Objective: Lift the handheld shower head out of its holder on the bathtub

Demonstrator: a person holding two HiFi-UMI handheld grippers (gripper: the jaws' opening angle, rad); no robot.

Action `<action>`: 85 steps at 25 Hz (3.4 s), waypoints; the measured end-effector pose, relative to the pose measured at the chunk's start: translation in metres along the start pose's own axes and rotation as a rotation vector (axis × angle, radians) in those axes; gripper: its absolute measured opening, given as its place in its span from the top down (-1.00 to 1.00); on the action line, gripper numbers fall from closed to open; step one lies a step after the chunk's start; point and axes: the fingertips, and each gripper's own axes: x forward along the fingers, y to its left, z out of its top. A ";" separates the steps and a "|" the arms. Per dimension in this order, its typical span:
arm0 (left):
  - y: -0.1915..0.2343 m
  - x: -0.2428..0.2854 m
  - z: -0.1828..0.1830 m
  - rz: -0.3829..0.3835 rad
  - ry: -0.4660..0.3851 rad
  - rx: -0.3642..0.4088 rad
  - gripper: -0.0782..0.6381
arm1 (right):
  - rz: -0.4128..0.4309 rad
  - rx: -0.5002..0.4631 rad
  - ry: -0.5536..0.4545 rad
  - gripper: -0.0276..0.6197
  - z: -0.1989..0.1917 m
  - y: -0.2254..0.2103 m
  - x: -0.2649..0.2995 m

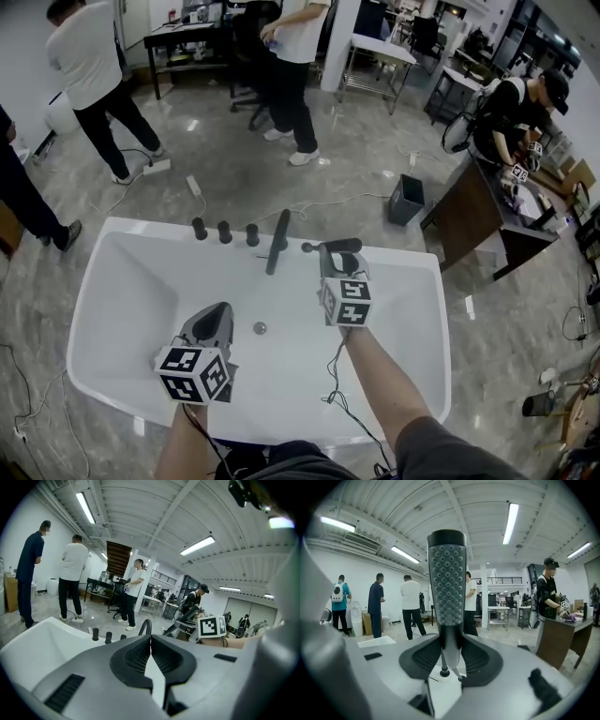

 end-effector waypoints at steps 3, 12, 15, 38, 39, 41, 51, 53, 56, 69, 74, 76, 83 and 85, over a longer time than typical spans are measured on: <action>-0.008 -0.010 0.003 -0.010 -0.004 0.024 0.74 | -0.012 -0.005 -0.013 0.48 0.003 0.000 -0.019; -0.018 -0.053 0.002 -0.025 -0.023 0.025 0.74 | -0.030 0.006 -0.007 0.48 0.002 0.012 -0.071; -0.018 -0.064 -0.001 -0.038 -0.027 0.012 0.74 | -0.034 -0.006 -0.014 0.48 0.006 0.018 -0.088; -0.058 -0.233 -0.054 -0.170 -0.059 0.057 0.74 | -0.099 -0.035 -0.127 0.48 0.025 0.113 -0.311; -0.061 -0.240 -0.057 -0.175 -0.060 0.059 0.74 | -0.100 -0.037 -0.132 0.48 0.025 0.116 -0.320; -0.064 -0.255 -0.061 -0.183 -0.062 0.065 0.74 | -0.104 -0.041 -0.145 0.48 0.026 0.125 -0.338; -0.073 -0.326 -0.085 -0.222 -0.074 0.102 0.74 | -0.147 0.003 -0.168 0.48 0.003 0.162 -0.422; -0.079 -0.336 -0.090 -0.234 -0.072 0.106 0.74 | -0.154 0.009 -0.161 0.48 -0.001 0.167 -0.438; -0.086 -0.347 -0.098 -0.255 -0.063 0.108 0.74 | -0.153 0.012 -0.152 0.48 -0.007 0.176 -0.458; -0.117 -0.357 -0.123 -0.270 -0.016 0.125 0.74 | -0.122 -0.007 -0.150 0.48 -0.017 0.186 -0.497; -0.140 -0.363 -0.130 -0.238 -0.023 0.110 0.74 | -0.077 -0.029 -0.152 0.48 -0.018 0.181 -0.515; -0.152 -0.367 -0.133 -0.229 -0.026 0.108 0.74 | -0.060 -0.027 -0.160 0.48 -0.016 0.178 -0.526; -0.195 -0.387 -0.150 -0.210 -0.043 0.118 0.74 | -0.009 -0.035 -0.172 0.48 -0.024 0.165 -0.569; -0.206 -0.396 -0.155 -0.203 -0.049 0.123 0.74 | 0.007 -0.026 -0.183 0.48 -0.025 0.164 -0.586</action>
